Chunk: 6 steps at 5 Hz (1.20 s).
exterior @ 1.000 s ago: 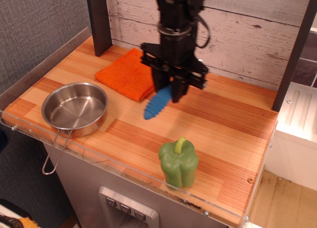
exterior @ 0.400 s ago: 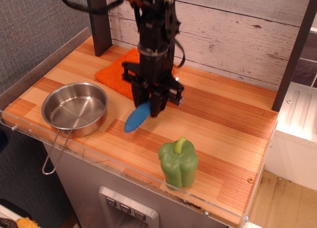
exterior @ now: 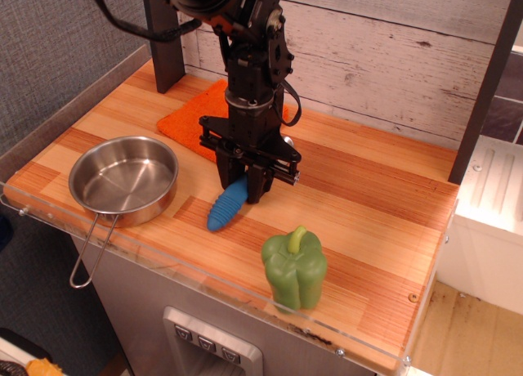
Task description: Move the blue spoon in between the pan and the pepper
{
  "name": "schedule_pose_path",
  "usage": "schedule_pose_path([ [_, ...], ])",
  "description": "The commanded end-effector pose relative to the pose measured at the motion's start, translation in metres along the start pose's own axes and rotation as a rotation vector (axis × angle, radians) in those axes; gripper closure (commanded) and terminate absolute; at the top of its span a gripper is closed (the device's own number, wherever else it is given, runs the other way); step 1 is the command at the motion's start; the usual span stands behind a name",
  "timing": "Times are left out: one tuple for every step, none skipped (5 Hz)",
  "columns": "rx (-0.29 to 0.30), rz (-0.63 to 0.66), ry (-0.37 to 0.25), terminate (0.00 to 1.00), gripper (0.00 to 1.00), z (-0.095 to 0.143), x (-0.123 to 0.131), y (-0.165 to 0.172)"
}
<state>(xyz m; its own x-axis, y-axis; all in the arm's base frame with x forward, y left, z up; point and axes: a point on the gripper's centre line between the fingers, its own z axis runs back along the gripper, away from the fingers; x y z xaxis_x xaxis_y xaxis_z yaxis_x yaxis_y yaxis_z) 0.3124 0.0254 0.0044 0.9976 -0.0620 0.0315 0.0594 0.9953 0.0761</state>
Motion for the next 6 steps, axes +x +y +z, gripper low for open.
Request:
schedule_pose_path([
  [0.019,0.003,-0.09,0.0,0.0,0.031,0.001,-0.006],
  [-0.001,-0.025,-0.174,0.0,0.0,0.078,0.001,-0.006],
  [-0.054,-0.027,-0.23,0.0,0.0,0.123,-0.005,-0.007],
  [-0.106,-0.037,-0.23,0.0,0.0,0.138,-0.012,-0.008],
  [-0.105,-0.047,-0.212,0.0,0.0,0.138,-0.018,-0.004],
  [-0.083,-0.079,-0.171,0.0,0.0,0.138,-0.021,0.005],
])
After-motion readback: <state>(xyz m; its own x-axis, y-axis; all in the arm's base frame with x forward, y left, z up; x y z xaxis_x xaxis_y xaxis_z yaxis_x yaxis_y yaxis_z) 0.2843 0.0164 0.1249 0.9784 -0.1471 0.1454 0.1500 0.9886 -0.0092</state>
